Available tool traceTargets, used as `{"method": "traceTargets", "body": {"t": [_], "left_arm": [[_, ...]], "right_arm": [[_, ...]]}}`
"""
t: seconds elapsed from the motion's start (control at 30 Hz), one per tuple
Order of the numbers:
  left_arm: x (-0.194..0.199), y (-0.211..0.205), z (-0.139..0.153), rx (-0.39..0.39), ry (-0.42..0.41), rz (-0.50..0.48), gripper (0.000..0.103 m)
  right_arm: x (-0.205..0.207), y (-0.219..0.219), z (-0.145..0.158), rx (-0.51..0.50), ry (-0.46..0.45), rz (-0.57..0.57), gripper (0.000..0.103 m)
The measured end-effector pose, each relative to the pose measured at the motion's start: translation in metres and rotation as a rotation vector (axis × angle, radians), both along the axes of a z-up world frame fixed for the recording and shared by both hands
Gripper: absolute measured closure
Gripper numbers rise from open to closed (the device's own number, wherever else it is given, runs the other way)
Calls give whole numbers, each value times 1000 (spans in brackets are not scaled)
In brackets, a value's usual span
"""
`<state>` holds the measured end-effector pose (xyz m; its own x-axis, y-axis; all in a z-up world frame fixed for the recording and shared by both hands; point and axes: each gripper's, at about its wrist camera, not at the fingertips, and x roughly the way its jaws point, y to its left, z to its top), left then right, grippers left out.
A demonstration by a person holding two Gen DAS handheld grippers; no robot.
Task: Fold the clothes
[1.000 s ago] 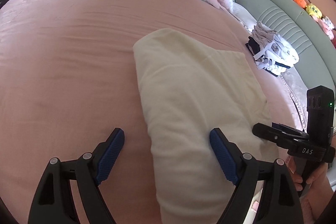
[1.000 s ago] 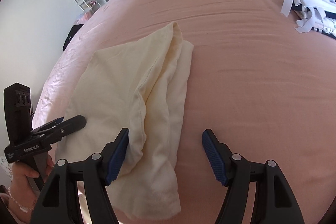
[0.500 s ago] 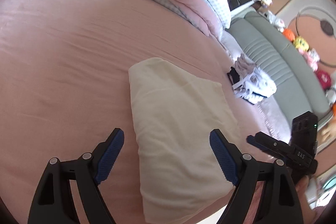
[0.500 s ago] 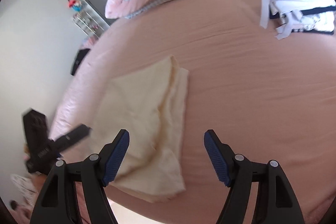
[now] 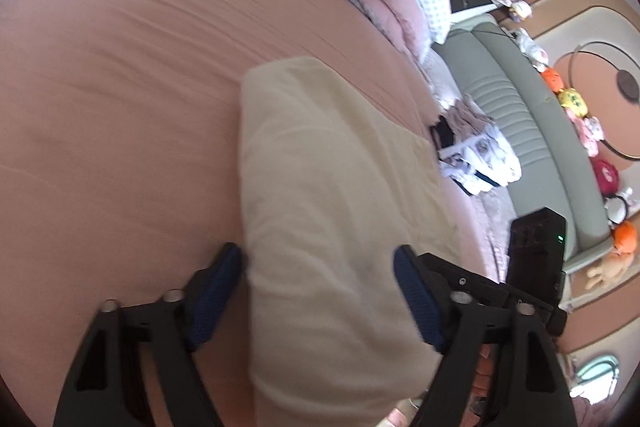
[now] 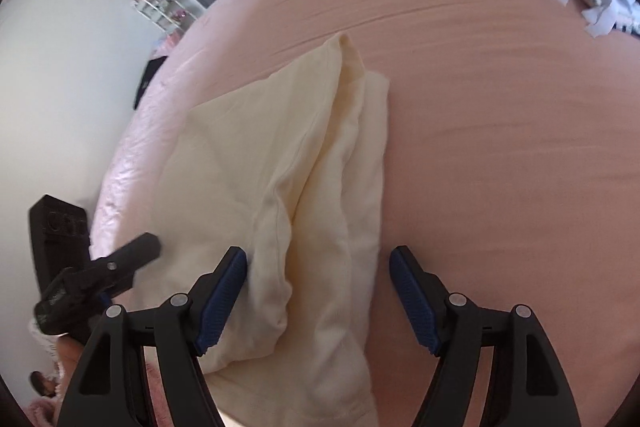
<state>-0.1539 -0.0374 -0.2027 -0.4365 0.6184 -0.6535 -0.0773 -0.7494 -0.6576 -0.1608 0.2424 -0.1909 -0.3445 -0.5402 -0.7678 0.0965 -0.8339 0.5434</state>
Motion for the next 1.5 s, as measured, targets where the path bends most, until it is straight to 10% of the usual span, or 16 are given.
{"method": "traceTargets", "body": {"t": [0.23,0.33,0.87,1.07,1.5], "left_arm": [[-9,0,-15,79,-5,38,39],[-9,12,-10,-3,35,23,39],[-3,31,7,-174,122,-9,58],[-16,15,-14,-36,25,9,50],[-5,32,10,-115,116,-10,64]], "right_arm": [[-9,-1,-12,-59,-25,2,41],[-14,-2,-19,-103,-27,-22,35],[0,-12,-3,71,24,-30,55],[-7,-9,-13,55,16,0,49],[12,-35,31,306,149,25,67]]}}
